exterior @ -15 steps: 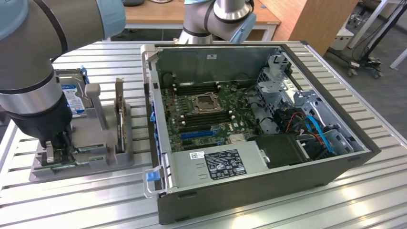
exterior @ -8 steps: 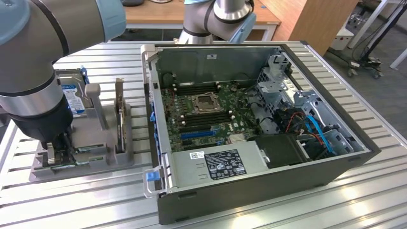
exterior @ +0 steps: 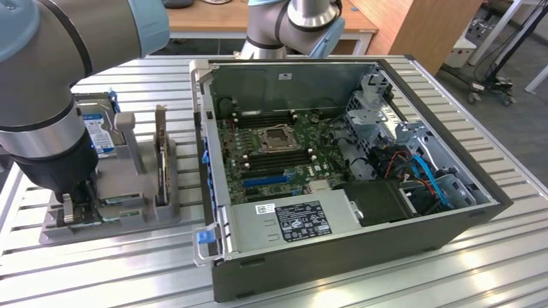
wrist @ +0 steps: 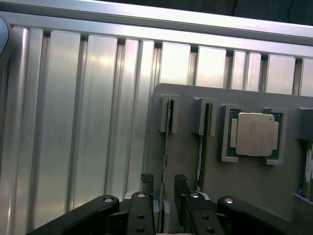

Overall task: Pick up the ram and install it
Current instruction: 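Pick up the ram and move it above insertion slot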

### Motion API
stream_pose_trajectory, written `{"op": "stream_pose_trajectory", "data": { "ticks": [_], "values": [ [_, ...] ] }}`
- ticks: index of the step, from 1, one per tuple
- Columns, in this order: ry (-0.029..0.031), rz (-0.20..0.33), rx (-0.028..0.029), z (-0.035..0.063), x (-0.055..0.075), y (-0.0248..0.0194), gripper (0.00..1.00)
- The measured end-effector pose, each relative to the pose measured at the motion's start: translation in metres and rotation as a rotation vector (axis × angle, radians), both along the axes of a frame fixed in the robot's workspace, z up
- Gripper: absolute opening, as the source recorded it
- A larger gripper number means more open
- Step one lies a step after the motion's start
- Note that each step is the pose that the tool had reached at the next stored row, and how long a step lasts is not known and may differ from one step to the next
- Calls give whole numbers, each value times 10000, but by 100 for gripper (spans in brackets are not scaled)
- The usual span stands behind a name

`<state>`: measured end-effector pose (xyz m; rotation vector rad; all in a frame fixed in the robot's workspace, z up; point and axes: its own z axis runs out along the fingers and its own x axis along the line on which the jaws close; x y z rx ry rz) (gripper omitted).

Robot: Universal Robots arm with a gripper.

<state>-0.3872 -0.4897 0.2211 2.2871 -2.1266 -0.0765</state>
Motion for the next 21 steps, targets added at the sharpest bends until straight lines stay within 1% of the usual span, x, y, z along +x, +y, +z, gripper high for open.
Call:
{"op": "stream_pose_trajectory", "data": {
  "ticks": [3, 10, 14, 17, 21],
  "values": [
    [1, -1, -1, -22, 0, 0, 31],
    [1, -1, 0, -115, 0, 0, 31],
    [2, 0, -1, -117, 0, 0, 31],
    [0, 0, 1, -120, 1, 17, 31],
    [2, 1, -1, -120, 1, 18, 31]
  ]
}}
